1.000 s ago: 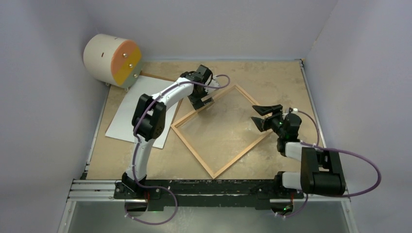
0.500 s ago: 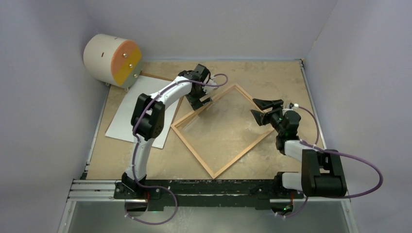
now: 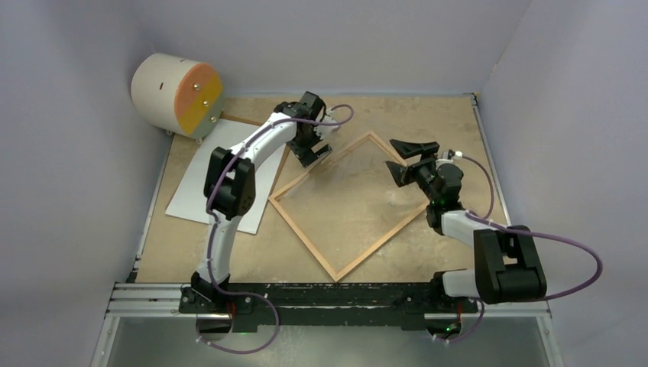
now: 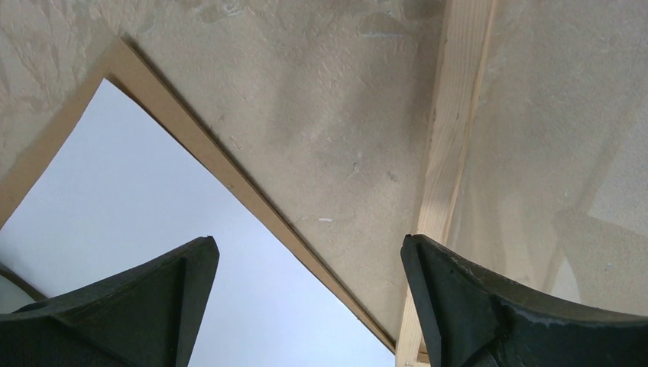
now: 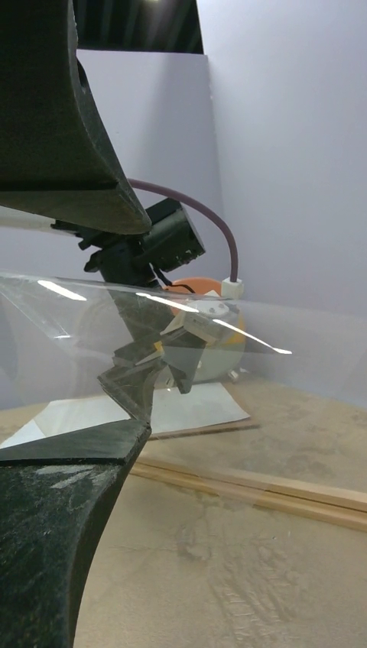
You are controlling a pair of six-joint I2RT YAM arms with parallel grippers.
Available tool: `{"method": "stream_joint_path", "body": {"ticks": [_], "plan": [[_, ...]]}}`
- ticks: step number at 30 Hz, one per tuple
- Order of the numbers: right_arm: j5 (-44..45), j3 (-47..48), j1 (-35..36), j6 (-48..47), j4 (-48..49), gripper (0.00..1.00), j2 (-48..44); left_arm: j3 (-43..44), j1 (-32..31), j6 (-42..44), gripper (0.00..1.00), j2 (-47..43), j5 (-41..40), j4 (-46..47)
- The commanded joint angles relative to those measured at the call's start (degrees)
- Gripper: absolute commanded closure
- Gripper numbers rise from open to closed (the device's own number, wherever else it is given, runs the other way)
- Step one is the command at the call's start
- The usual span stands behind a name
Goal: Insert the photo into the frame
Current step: Pick up the photo frame item from the photo frame.
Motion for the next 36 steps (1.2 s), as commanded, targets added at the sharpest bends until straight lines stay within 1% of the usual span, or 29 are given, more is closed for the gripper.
{"method": "stream_joint_path", "body": {"ticks": [1, 5, 7, 12, 15, 19, 21, 25, 29, 36], "plan": [[2.26, 1.13, 1.98, 1.33, 4.58, 0.07, 1.40, 2.22, 0.67, -1.81, 0.02, -2.50, 0.94, -1.69], [4.12, 1.36, 3.26, 0.74, 2.84, 0.07, 0.33, 2.44, 0.94, -2.11, 0.02, -2.95, 0.54, -1.86], [5.26, 1.92, 3.53, -0.46, -1.60, 0.07, -1.66, 2.53, 1.06, -2.30, 0.02, -3.22, 0.26, -1.87], [12.44, 4.07, 5.54, -4.12, -14.40, 0.04, -9.19, 2.92, 1.24, -2.71, 0.02, -3.33, -0.04, -1.94], [15.67, 3.73, 7.35, -3.39, -15.48, 0.03, -10.70, 3.18, 1.24, -3.13, 0.02, -3.16, -0.04, -2.19], [20.18, 3.83, 10.33, -2.72, -14.64, 0.01, -10.05, 3.62, 1.25, -3.50, 0.02, -3.39, 0.03, -2.56], [22.21, 4.80, 11.74, -2.86, -15.97, 0.01, -10.00, 3.82, 1.24, -3.56, 0.02, -3.49, 0.05, -2.72], [26.67, 8.40, 14.53, -2.81, -23.40, 0.01, -9.71, 4.24, 1.24, -3.75, 0.02, -3.72, -0.56, -2.98], [30.71, 12.61, 16.97, -0.32, -33.74, 0.01, -8.50, 4.42, 1.24, -3.91, 0.02, -4.26, -0.91, -3.01], [34.03, 13.94, 19.51, 3.20, -37.15, 0.01, -7.34, 3.88, 1.59, -3.90, 0.02, -5.08, -1.27, -2.81]]}}
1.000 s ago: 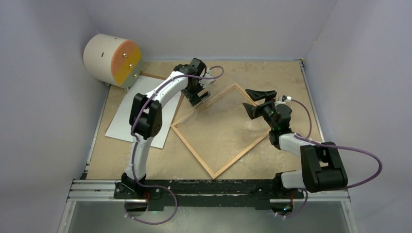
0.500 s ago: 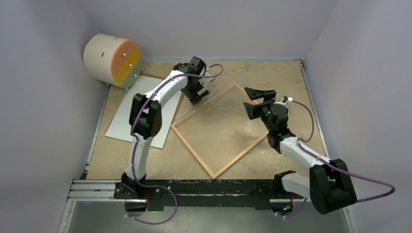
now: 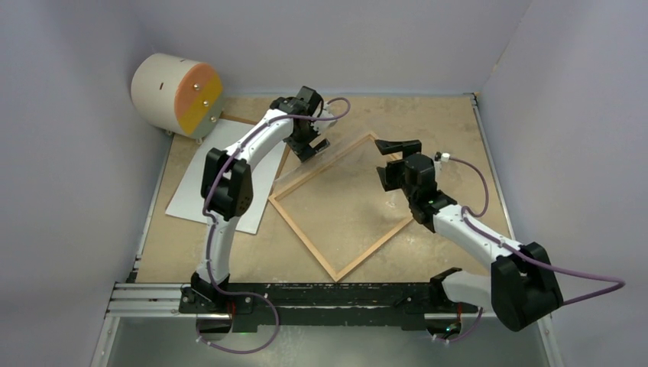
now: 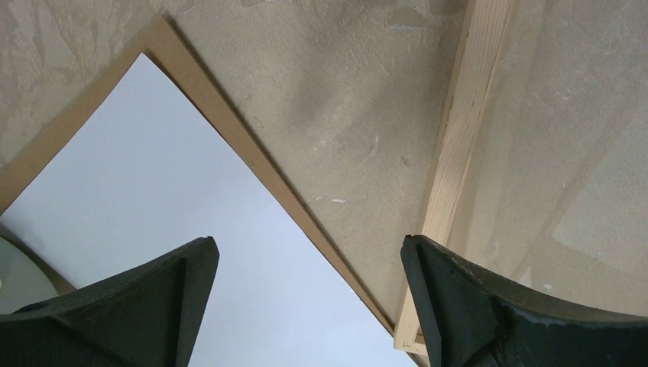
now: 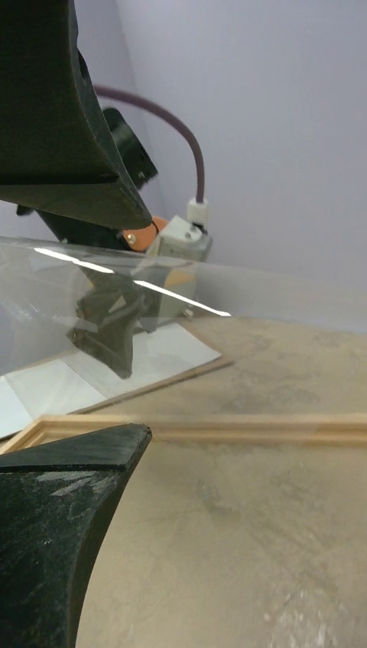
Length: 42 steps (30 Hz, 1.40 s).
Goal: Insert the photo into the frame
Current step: Pick up the photo frame item from the photo frame.
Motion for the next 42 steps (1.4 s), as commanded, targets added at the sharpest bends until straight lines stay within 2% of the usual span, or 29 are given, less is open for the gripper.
{"method": "stream_joint_path", "body": {"ticks": [1, 8, 13, 19, 27, 35, 39, 42], "plan": [[4.99, 2.57, 1.44, 3.43, -5.26, 0.01, 0.56, 1.93, 0.61, -1.20, 0.02, -3.97, -0.32, -0.40], [6.64, 4.96, 1.60, 7.57, -13.69, 0.03, 1.55, 1.74, 0.70, -1.16, 0.02, -4.36, -0.17, -0.16], [6.49, 5.82, 1.68, 9.06, -15.55, 0.02, 3.14, 2.46, 0.70, -1.31, 0.02, -4.42, -0.24, -0.65], [6.08, 4.68, 1.72, 9.99, -12.73, 0.02, 3.97, 6.05, 0.80, -0.01, 0.01, -5.89, -2.44, -2.92], [4.54, 4.69, 1.72, 9.66, -7.51, 0.02, 4.63, 21.09, 0.92, 4.55, 0.00, -6.91, -7.69, -10.49], [3.83, 4.84, 1.67, 9.64, -6.93, 0.03, 4.44, 23.13, -0.29, 10.10, 0.00, -14.77, -3.66, -12.54], [3.66, 5.26, 1.68, 9.39, -6.83, 0.04, 4.16, 24.53, -6.24, 14.34, 0.00, -20.25, -2.41, -15.90], [4.08, 5.58, 1.70, 9.37, -7.57, 0.04, 3.67, 17.06, -17.64, 15.91, 0.00, -24.97, -3.62, -21.36]]}}
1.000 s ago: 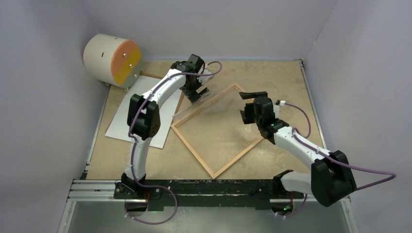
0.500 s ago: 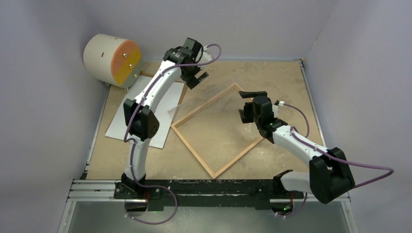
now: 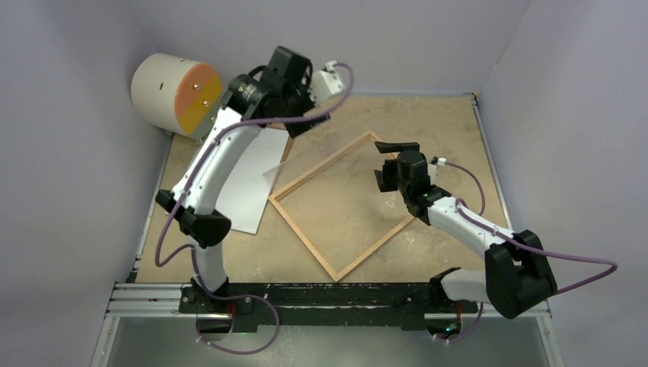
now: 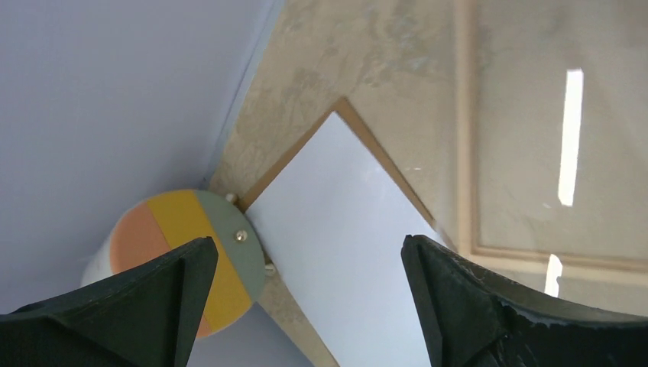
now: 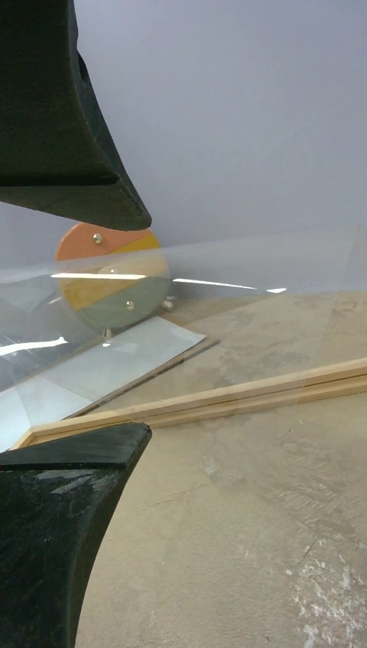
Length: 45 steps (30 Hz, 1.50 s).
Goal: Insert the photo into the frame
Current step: Pick up the photo frame item from the photo frame.
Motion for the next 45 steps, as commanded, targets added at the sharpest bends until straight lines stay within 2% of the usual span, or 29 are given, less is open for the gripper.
{"method": "stream_joint_path", "body": {"ticks": [1, 3, 5, 9, 11, 15, 19, 27, 30, 34, 38, 45], "plan": [[0.79, 1.98, 0.50, 0.61, 0.16, 0.04, -1.42, -8.14, -16.03, 4.50, 0.00, -9.43, -0.17, -8.53], [1.10, 2.01, 0.50, 0.65, -0.15, 0.04, -2.03, -13.77, -21.16, 3.48, 0.00, -11.50, -1.84, -9.94], [1.20, 2.02, 0.47, 0.56, -0.30, 0.04, -2.39, -15.84, -24.34, 1.09, 0.00, -11.86, -3.04, -10.82], [1.29, 2.00, 0.49, 0.50, -0.74, 0.04, -2.57, -17.27, -27.81, -2.52, 0.00, -11.86, -4.03, -10.77], [1.50, 2.06, 0.52, 0.81, -1.15, 0.04, -2.78, -20.37, -28.89, -4.08, 0.00, -11.71, -8.71, -9.83], [2.09, 1.95, 0.51, 1.31, -1.77, 0.04, -3.56, -29.75, -29.40, -3.15, 0.00, -14.54, -17.36, -1.69], [1.90, 1.60, 0.46, 1.54, -2.34, 0.04, -4.38, -34.63, -29.21, -1.54, 0.00, -14.87, -23.31, 2.68], [1.66, 1.59, 0.45, 1.17, -4.38, 0.05, -6.51, -34.53, -23.92, 1.37, 0.07, -12.85, -24.13, 7.66], [2.27, 1.56, 0.45, 0.93, -5.03, 0.05, -7.25, -34.88, -21.43, 1.76, 0.17, -12.17, -22.79, 7.41], [2.72, 1.43, 0.44, 0.88, -5.47, 0.06, -7.95, -33.13, -19.37, 0.44, 0.31, -10.86, -16.80, 4.00], [3.70, 1.49, 0.32, 0.20, -5.78, 0.06, -8.81, -29.43, -19.30, -0.97, 0.53, -9.36, -13.96, 0.86], [6.36, 4.01, 0.36, -2.51, -9.52, 0.05, -11.46, -25.92, -19.39, -4.19, 0.86, -7.53, -10.32, -3.19]]}}
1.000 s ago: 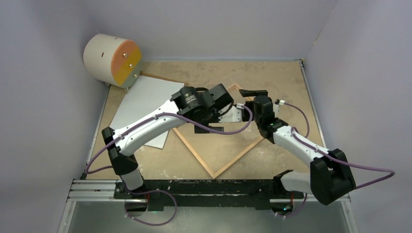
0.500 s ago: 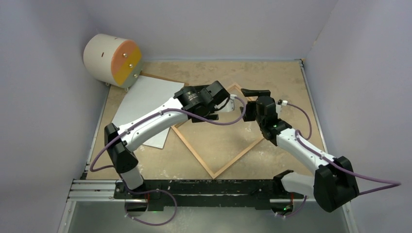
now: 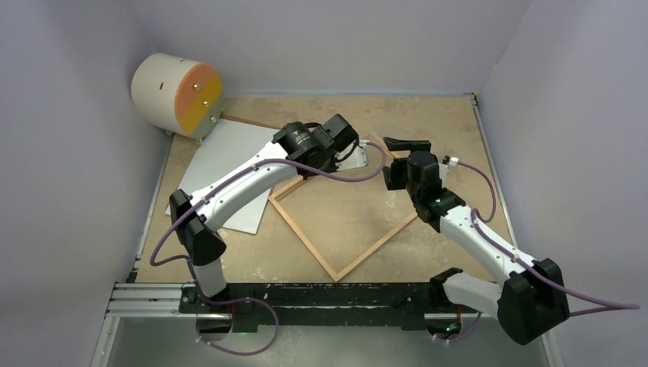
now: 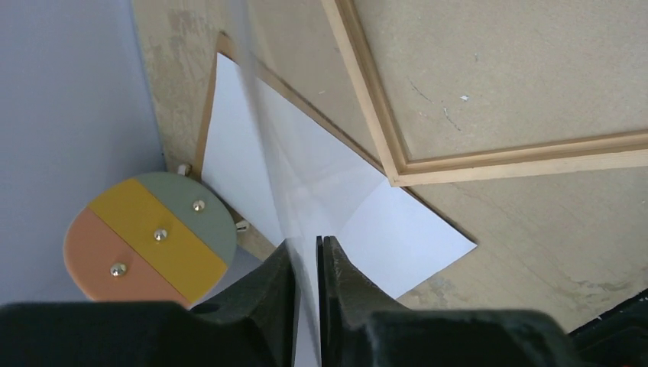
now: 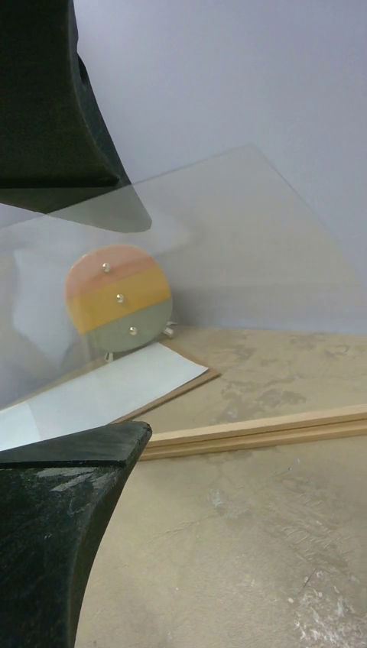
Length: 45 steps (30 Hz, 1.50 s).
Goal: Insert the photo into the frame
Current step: Pick up the photo frame item from the photo frame.
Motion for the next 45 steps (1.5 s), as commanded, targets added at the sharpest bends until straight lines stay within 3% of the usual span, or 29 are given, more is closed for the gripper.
{"method": "stream_joint_path", "body": {"ticks": [1, 7, 12, 22, 25, 29, 32, 34, 38, 45], "plan": [[4.63, 3.96, 0.34, -2.28, -4.53, 0.05, -2.67, 4.02, -0.16, -3.50, 0.88, 1.01, 3.67, -3.63], [7.01, 10.44, 0.26, -8.03, -15.72, 0.07, -5.85, 4.33, -2.63, -7.57, 0.91, 0.99, 2.87, -4.92], [-0.97, 17.25, 0.24, -12.96, -26.49, 0.06, -4.32, 3.15, -6.44, -11.54, 0.91, 1.04, 2.09, -4.74], [-6.79, 16.41, 0.23, -15.10, -32.26, 0.09, -4.54, 2.66, -9.20, -13.52, 0.88, 2.15, 1.25, -4.22], [-7.72, 15.64, 0.27, -15.95, -33.24, 0.18, -4.70, 4.22, -9.42, -13.32, 0.85, 2.53, 1.87, -4.29], [-5.96, 15.95, 0.23, -17.54, -35.71, 0.38, -4.98, 6.68, -9.60, -12.67, 0.73, 2.87, 5.20, -4.70], [-4.28, 15.90, 0.24, -18.63, -36.86, 0.58, -5.67, 8.97, -9.68, -12.62, 0.44, 2.77, 9.79, -5.23], [-3.37, 15.54, 0.20, -19.37, -37.33, 0.75, -6.19, 10.57, -9.69, -12.41, 0.31, 2.49, 11.90, -5.50], [-1.96, 14.76, 0.14, -22.25, -38.02, 0.96, -7.14, 13.47, -9.78, -11.43, 0.20, 2.07, 11.61, -5.99], [-0.60, 14.28, -2.38, -29.29, -39.54, 1.00, -8.87, 16.41, -9.35, -8.86, 0.08, 0.25, 10.21, -5.47]]}}
